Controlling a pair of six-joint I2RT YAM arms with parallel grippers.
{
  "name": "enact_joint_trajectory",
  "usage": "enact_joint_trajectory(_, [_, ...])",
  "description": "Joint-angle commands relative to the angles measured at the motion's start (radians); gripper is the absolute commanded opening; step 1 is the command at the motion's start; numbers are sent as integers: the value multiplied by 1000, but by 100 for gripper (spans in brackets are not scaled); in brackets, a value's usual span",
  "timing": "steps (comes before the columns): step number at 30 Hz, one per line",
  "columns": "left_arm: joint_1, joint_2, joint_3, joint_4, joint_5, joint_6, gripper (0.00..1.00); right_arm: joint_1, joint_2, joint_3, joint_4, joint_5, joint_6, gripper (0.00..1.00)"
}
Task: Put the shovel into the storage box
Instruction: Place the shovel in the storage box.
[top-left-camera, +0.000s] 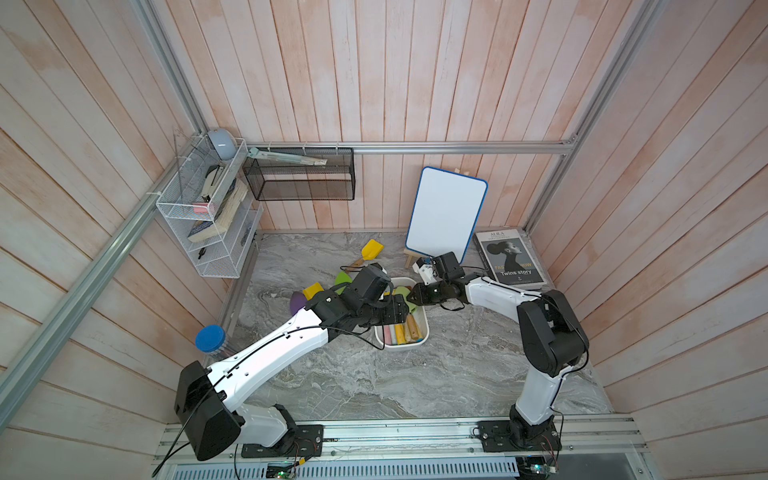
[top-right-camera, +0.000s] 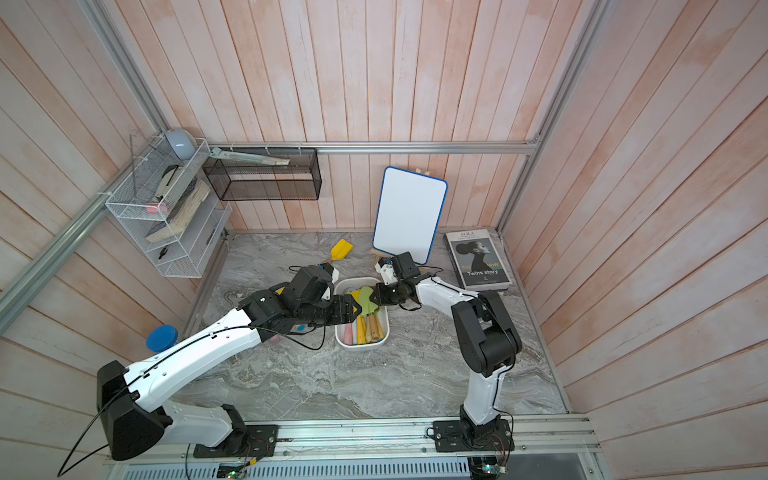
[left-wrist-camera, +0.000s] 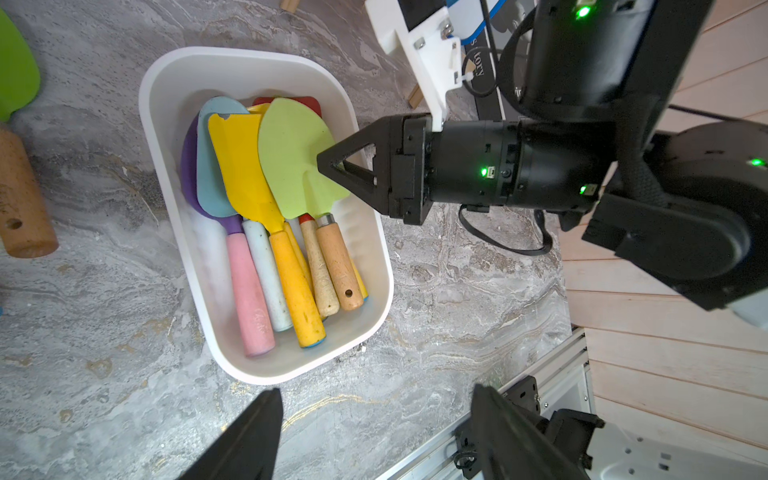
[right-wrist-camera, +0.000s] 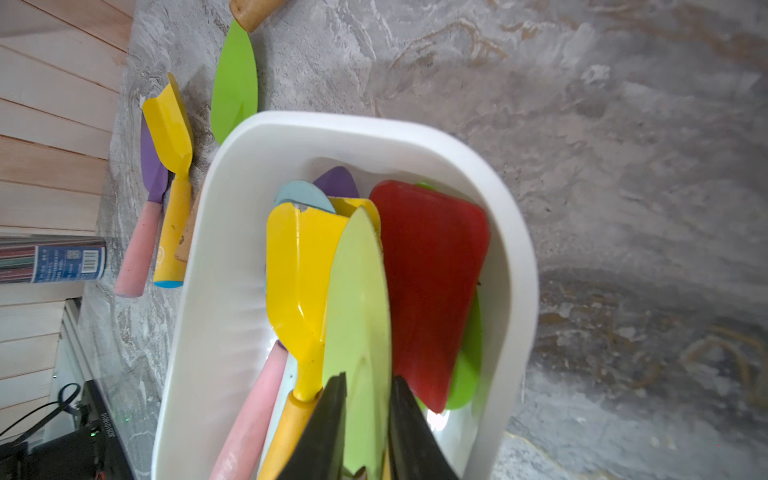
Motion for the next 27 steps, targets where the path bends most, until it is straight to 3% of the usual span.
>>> enact_joint_trajectory(1, [4, 14, 8, -10, 12, 18, 77, 13, 19, 38, -58, 74, -3, 29])
enact_joint_trajectory(15, [24, 57, 23, -113, -70, -32, 77, 44, 3, 117, -163, 203, -18, 33])
enact_joint_trajectory(20, [92, 60, -11, -148, -97, -88, 77, 58, -3, 147, -196, 233, -22, 33])
enact_joint_trajectory(27, [263, 104, -65, -204, -114, -79, 77, 73, -66, 170, -250, 275, -33, 33])
